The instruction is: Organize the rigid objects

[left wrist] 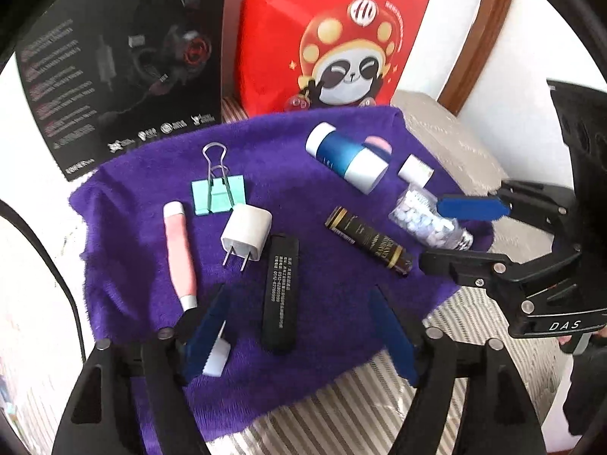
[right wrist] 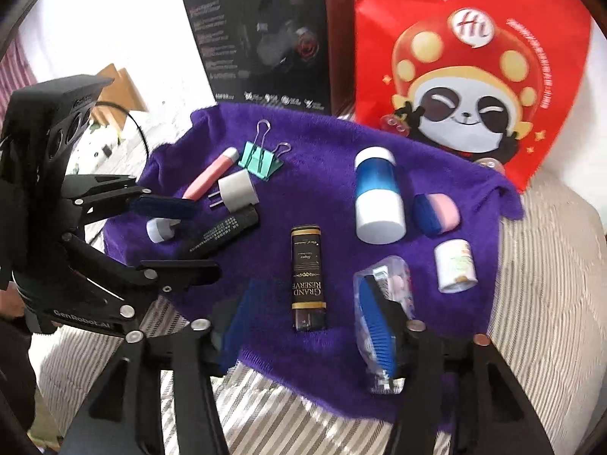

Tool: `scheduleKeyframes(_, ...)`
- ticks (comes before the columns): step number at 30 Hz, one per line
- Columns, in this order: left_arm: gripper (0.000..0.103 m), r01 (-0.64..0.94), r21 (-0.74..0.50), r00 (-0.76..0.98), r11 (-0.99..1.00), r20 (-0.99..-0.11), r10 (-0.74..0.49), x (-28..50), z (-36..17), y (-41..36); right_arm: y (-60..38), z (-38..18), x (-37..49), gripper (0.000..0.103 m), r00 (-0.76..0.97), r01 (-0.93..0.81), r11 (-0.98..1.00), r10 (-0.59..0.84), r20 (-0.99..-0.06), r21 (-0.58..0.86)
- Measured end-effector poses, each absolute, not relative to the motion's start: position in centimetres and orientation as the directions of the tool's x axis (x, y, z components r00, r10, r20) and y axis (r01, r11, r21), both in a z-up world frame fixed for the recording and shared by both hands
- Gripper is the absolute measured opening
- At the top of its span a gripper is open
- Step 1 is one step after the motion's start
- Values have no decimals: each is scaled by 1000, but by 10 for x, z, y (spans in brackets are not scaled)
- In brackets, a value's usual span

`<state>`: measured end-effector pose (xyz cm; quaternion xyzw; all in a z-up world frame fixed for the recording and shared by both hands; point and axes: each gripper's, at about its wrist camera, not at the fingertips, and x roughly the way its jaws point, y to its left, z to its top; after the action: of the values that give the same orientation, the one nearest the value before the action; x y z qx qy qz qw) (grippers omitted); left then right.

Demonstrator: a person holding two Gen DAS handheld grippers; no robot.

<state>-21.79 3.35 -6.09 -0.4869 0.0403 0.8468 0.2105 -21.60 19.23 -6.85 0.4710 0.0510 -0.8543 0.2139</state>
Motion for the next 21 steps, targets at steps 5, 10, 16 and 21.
scheduleKeyframes(5, 101, -340, -108, -462, -934, -846, 266, -199, -45, 35, 203, -55, -199, 86, -490, 362, -921, -319, -811, 143)
scheduleKeyframes(10, 101, -279, -107, -471, -954, -851, 234, -172, -37, 36, 210, -45, -173, 96, -517, 311, -940, -291, -805, 139)
scheduleKeyframes(16, 101, -161, -127, -484, -979, -854, 190, -138, -29, 32, 221, -39, -142, 103, -538, 191, -970, -229, -811, 148)
scheduleKeyframes(21, 101, -121, -166, -500, -979, -841, 205, -106, -22, 24, 223, -34, -118, 103, -543, 127, -980, -197, -816, 153)
